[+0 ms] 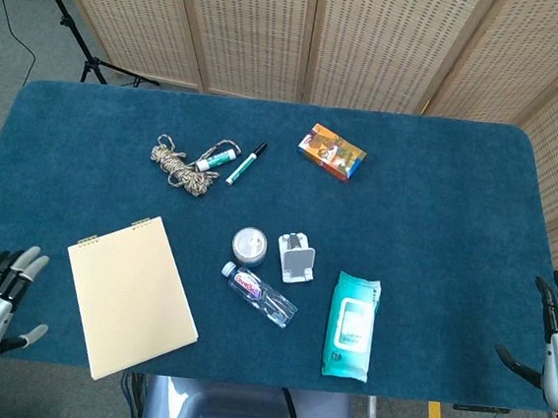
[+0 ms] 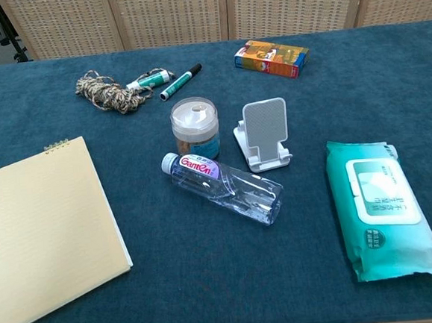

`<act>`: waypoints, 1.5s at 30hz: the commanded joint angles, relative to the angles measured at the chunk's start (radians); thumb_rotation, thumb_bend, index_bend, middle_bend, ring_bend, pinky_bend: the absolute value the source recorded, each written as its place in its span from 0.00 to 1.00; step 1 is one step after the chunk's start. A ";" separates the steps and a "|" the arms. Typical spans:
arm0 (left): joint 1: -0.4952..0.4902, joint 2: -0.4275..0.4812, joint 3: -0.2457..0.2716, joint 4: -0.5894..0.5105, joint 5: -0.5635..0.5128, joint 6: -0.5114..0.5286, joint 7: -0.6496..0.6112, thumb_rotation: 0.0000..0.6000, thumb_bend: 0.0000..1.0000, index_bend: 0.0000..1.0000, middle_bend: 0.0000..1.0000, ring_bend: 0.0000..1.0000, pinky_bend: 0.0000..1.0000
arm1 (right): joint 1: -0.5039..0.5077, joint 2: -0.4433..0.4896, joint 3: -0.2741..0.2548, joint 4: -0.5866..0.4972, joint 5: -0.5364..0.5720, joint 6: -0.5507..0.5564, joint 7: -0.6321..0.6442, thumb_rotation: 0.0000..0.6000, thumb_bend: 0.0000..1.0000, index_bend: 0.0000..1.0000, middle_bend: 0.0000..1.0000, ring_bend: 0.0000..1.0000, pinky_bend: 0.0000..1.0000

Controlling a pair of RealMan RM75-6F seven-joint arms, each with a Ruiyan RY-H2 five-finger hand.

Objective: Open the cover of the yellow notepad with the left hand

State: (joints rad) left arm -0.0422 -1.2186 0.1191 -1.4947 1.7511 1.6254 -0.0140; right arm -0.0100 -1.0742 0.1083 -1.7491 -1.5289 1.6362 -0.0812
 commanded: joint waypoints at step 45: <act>-0.072 -0.224 0.141 0.332 0.164 -0.159 0.014 1.00 0.15 0.00 0.00 0.00 0.00 | -0.001 0.020 0.006 -0.017 0.026 -0.011 0.036 1.00 0.00 0.00 0.00 0.00 0.00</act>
State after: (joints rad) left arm -0.1113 -1.4429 0.2607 -1.1590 1.9158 1.4708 -0.0054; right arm -0.0114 -1.0543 0.1143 -1.7657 -1.5034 1.6251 -0.0454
